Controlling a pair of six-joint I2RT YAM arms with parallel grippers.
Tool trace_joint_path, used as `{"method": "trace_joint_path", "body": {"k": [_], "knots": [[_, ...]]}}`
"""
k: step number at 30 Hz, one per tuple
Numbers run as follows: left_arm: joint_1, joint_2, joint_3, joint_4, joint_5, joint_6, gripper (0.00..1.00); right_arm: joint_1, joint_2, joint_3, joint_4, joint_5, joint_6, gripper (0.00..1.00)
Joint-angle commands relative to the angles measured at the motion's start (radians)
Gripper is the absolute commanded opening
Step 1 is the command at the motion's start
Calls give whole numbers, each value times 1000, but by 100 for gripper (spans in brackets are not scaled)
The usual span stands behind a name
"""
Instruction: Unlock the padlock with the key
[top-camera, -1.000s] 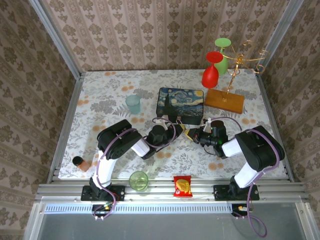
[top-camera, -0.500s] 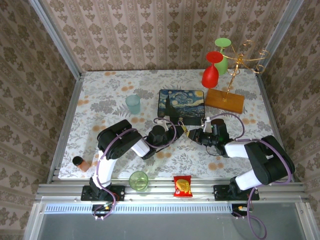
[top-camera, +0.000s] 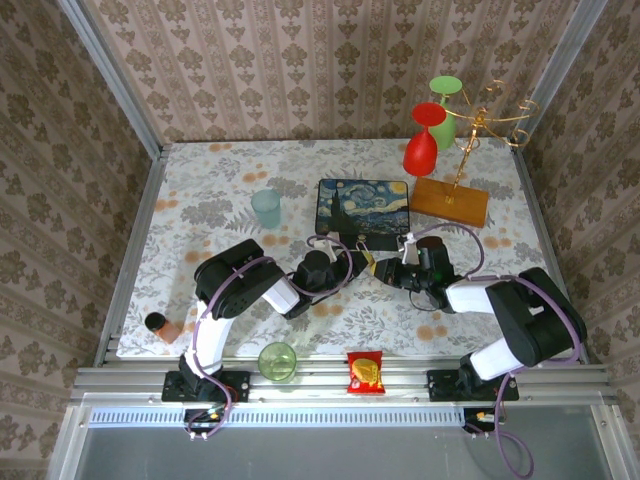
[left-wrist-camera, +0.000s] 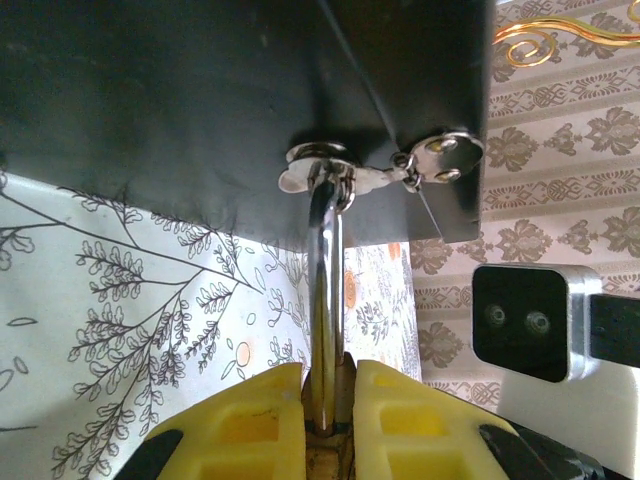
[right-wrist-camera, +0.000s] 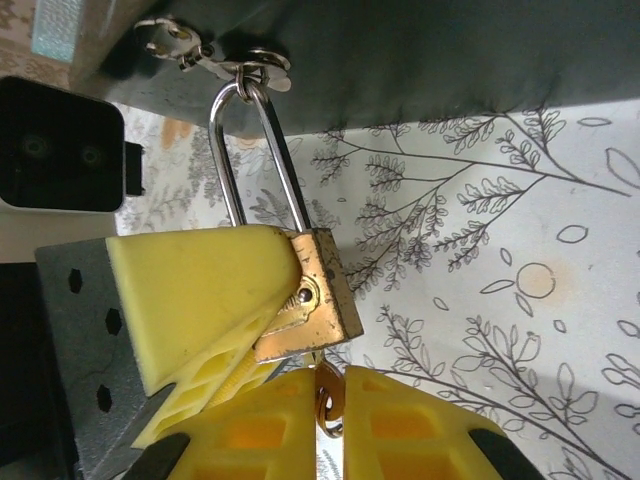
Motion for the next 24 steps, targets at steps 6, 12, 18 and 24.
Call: {"method": "trace_joint_path", "body": {"k": [6,12,18,24], "knots": [[-20,-18,6,48,15,-18,0,54,-135,46,-223,220,-125,21],[-16,-29,-11,44,-3,-7,0,61,-222,78,-438,314,-210,25],[-18,-43,-29,46,-8,-2,0,117,-241,98,-500,366,-311,36],[-16,-54,-34,42,-3,1,0,226,-227,142,-535,502,-397,41]]}}
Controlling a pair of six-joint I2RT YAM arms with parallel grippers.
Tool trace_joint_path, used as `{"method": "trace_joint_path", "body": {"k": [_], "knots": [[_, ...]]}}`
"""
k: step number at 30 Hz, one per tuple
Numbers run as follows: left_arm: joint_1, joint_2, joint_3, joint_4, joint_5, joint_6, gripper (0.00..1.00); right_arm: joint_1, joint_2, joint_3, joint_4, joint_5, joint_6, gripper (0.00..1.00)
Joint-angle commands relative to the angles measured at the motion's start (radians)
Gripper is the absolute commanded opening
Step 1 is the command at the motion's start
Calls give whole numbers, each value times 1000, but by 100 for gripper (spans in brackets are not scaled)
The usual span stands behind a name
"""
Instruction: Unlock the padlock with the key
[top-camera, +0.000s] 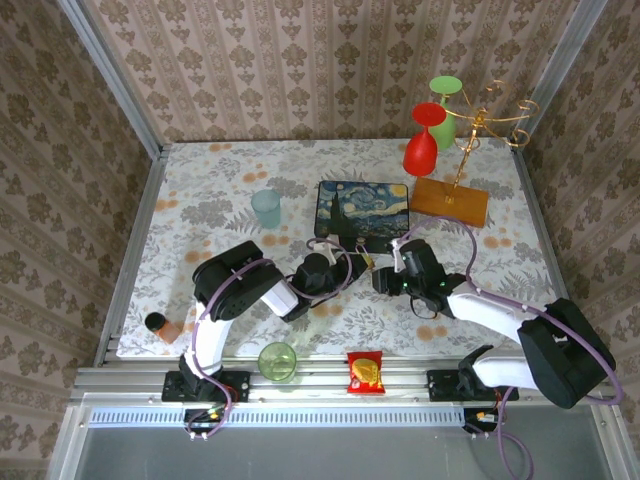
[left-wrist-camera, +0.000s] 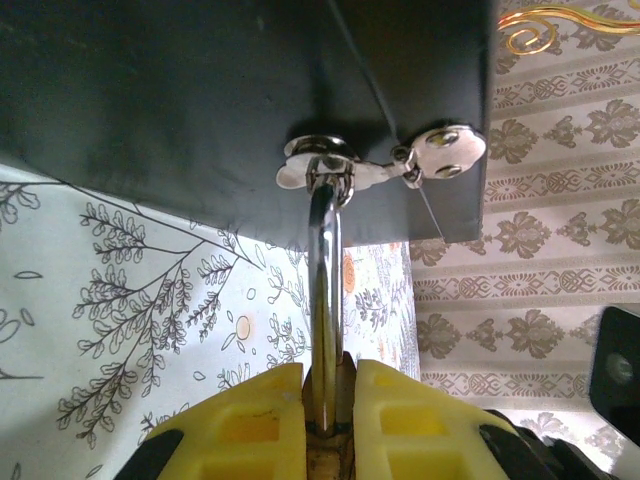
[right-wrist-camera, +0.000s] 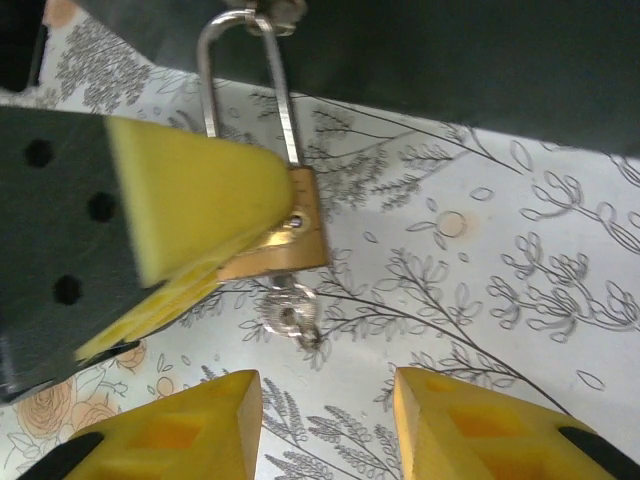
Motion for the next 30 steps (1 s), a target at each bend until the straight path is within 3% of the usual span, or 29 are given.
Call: {"method": "trace_joint_path", "body": {"k": [1,13,23,30], "knots": [[-6,-39,-7,37,2,4,0,55,-1,51,-52,147,-92,41],[-7,-50,-6,38,7,-3,0,138,106,73,46,293,-166,36],[-14,-56,4,42,16,-27,0,280,242,94,165,576,-256,31],[-19,-45,9,42,22,-36,0,277,228,73,221,529,-213,18]]}}
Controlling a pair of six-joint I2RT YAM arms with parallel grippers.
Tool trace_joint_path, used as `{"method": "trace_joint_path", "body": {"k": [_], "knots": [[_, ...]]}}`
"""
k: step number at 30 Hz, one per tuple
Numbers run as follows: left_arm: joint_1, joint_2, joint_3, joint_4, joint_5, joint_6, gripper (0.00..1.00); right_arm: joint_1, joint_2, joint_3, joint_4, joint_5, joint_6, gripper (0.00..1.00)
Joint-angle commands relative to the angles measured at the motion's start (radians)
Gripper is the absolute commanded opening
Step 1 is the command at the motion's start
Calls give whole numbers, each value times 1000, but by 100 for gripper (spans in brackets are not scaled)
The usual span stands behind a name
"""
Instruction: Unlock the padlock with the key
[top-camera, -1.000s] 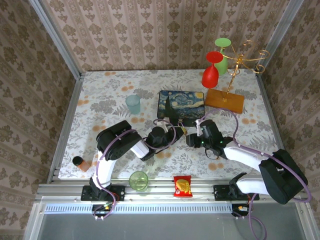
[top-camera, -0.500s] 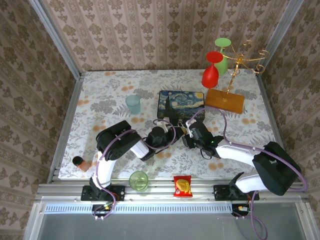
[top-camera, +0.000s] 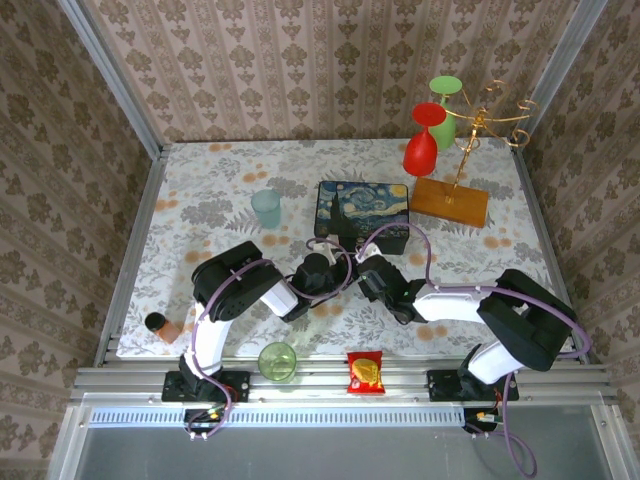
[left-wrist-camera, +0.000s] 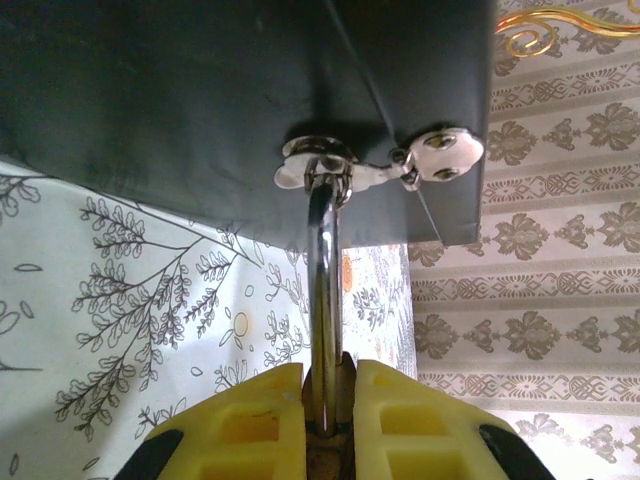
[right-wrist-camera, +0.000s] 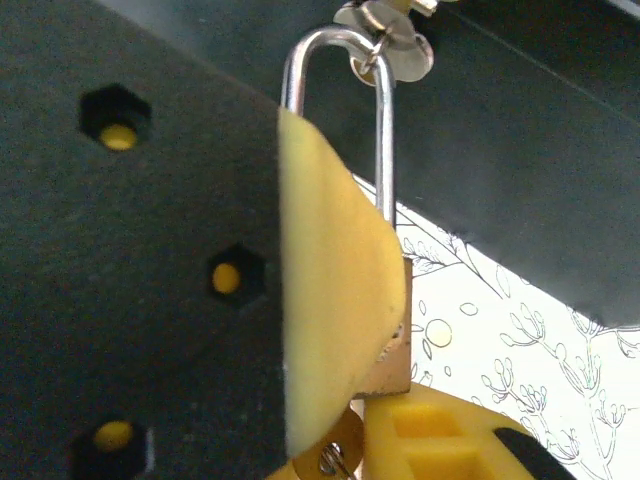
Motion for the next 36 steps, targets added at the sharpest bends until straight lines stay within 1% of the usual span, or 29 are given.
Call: {"method": "trace_joint_path", "body": {"k": [1,4,5,7,8,9,10,11,12,14,16,18,19,20,21,23,28,31,33,35,36], "knots": [[-17,-37,12,48,24,-22,0,10,-23,5,74,-18,13,17],[-16,-38,8,50,24,-19,0,-6,-37,-10,79,-86,29,13],[-16,-40,4,51,22,-18,0,-22,-43,-23,92,-128,48,12],[-15,-45,-4,56,13,-18,0,-70,-58,-60,143,-250,108,11],[-15,-50,-5,54,12,-12,0,-106,-69,-93,197,-332,144,11],[-14,-52,-3,54,15,-6,0,-129,-80,-122,245,-385,173,12],[-11,-54,-3,52,17,-2,0,-139,-90,-136,263,-409,192,11],[-11,-55,-4,51,18,0,1,-148,-97,-143,268,-434,202,11],[-7,-54,-6,51,20,1,5,-158,-102,-146,266,-458,212,10],[-3,-53,-18,52,16,1,17,-185,-108,-162,283,-516,238,10],[5,-63,-40,51,6,18,14,-221,-108,-172,296,-585,269,10],[12,-83,-65,45,-11,45,16,-251,-99,-190,333,-658,301,9],[17,-92,-78,41,-20,53,21,-258,-95,-198,345,-670,314,9],[21,-98,-91,41,-28,63,30,-263,-89,-203,349,-676,321,8],[25,-103,-99,38,-32,74,34,-266,-82,-206,354,-673,328,8],[33,-107,-105,20,-38,91,39,-276,-66,-221,383,-686,351,7],[43,-90,-76,-39,-18,125,40,-286,-45,-239,440,-712,392,6],[43,-103,-44,-113,-6,182,43,-288,-38,-237,438,-733,398,6],[41,-133,-11,-194,3,243,45,-294,-29,-240,455,-764,415,6],[39,-161,25,-303,-3,300,47,-324,-9,-268,539,-814,467,7],[40,-170,41,-353,-7,329,47,-338,-2,-274,562,-836,483,7]]}}
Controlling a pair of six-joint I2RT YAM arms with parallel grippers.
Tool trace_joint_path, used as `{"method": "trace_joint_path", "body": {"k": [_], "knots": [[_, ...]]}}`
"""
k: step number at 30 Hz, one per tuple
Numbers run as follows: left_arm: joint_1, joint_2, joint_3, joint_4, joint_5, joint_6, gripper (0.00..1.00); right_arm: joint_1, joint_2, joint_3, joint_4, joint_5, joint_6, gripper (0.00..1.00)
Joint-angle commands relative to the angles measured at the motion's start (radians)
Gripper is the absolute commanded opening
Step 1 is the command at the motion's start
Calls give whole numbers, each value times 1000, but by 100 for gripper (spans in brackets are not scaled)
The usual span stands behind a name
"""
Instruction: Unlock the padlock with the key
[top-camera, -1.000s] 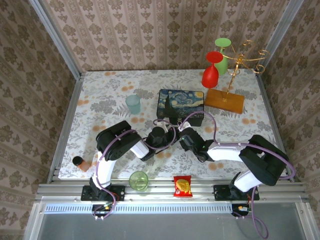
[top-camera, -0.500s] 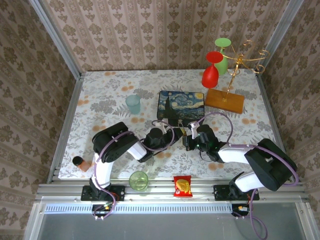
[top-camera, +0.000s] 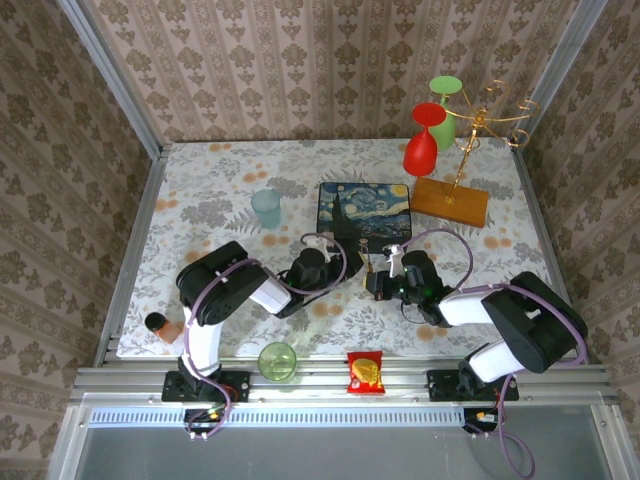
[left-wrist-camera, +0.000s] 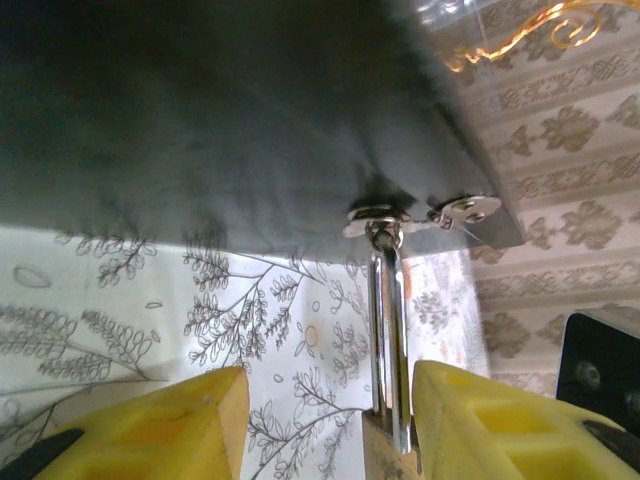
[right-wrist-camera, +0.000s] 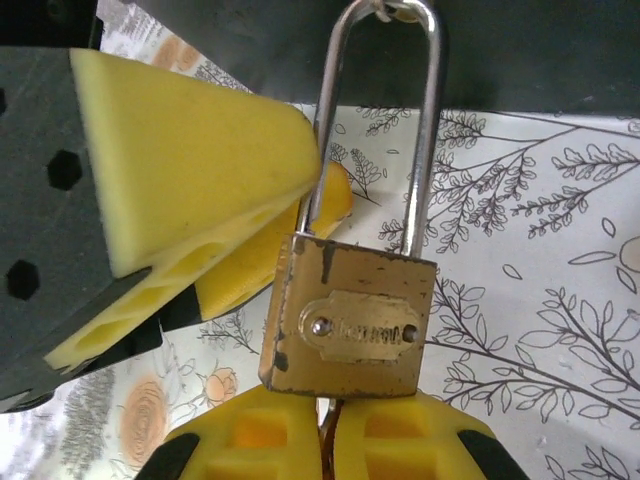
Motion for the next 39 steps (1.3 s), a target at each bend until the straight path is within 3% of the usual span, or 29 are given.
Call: {"method": "trace_joint_path", "body": {"k": [1,5,15,18,21,23,28,34,39], "knots": [[-1,-74,66,-192,1,149,45,-36,30,-32,99,-84,74,7],[11,-70,99,-258,-13,196,25,-47,33,-43,109,-94,78,7],[25,11,147,-256,43,190,20,-69,26,-47,111,-127,86,9],[27,18,148,-240,60,189,11,-77,32,-41,77,-118,80,12],[26,19,140,-227,59,179,8,-86,23,-33,-33,0,95,19],[27,18,138,-222,59,175,0,-88,7,-27,-99,41,91,24],[29,24,131,-205,67,160,0,-92,-34,-31,-157,68,89,28],[29,21,128,-203,64,153,0,-94,-196,-32,-281,166,71,36],[27,19,127,-190,64,142,0,-93,-262,42,-372,163,-9,42]]}}
